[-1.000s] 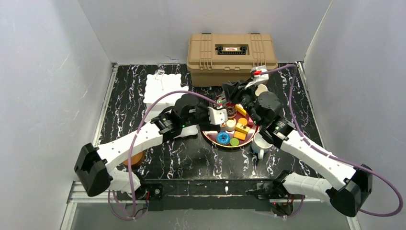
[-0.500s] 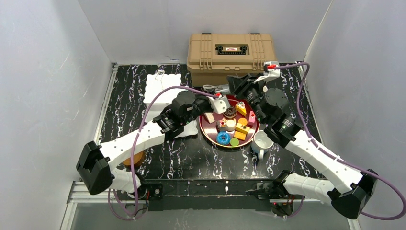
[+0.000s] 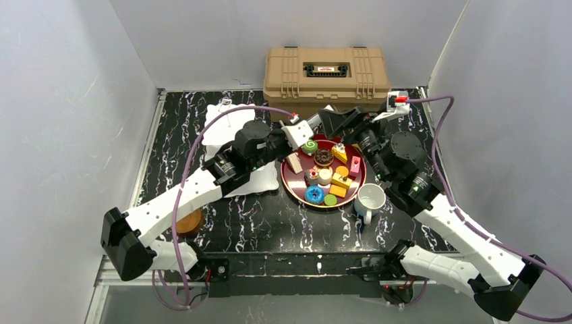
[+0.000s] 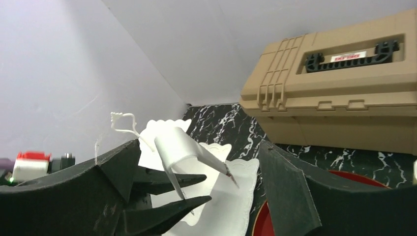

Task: Serve the afternoon tea
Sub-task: Adjust the clamp.

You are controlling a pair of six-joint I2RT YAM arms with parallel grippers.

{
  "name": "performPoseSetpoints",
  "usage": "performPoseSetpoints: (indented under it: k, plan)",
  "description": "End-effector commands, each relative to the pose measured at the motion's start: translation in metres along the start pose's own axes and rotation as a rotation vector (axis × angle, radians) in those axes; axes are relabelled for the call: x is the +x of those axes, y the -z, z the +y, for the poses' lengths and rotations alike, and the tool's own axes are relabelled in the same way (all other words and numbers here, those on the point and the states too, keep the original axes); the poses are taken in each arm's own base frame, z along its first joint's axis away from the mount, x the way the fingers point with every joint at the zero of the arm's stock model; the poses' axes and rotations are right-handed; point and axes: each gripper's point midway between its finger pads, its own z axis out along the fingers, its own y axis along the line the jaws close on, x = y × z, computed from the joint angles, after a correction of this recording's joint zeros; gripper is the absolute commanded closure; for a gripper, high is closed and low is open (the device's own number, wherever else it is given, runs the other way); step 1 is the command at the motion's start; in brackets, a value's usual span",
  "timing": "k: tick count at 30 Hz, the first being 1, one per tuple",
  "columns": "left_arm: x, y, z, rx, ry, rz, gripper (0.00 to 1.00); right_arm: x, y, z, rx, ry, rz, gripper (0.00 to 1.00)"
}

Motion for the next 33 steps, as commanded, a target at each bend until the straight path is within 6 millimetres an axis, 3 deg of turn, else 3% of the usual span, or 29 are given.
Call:
performPoseSetpoints:
  k: [1, 7, 16, 25, 33]
  plan:
    - [-0.017, 0.029, -0.008, 0.089, 0.243, -0.004, 0.92, 0.020, -0.004, 0.010, -0.065, -0.042, 0.058, 0.02]
    - [-0.020, 0.034, -0.015, 0.164, 0.281, -0.001, 0.92, 0.043, -0.004, 0.031, -0.194, -0.048, 0.144, 0.03]
    - [-0.029, 0.035, -0.023, 0.228, 0.265, -0.029, 0.93, 0.065, -0.015, 0.041, -0.251, -0.052, 0.212, 0.14]
    - [-0.032, 0.043, -0.035, 0.318, 0.198, -0.048, 0.95, 0.072, -0.014, 0.043, -0.266, -0.047, 0.243, 0.37]
    - [-0.022, 0.045, -0.031, 0.308, 0.001, -0.060, 0.95, 0.078, -0.007, 0.042, -0.263, -0.026, 0.307, 0.39]
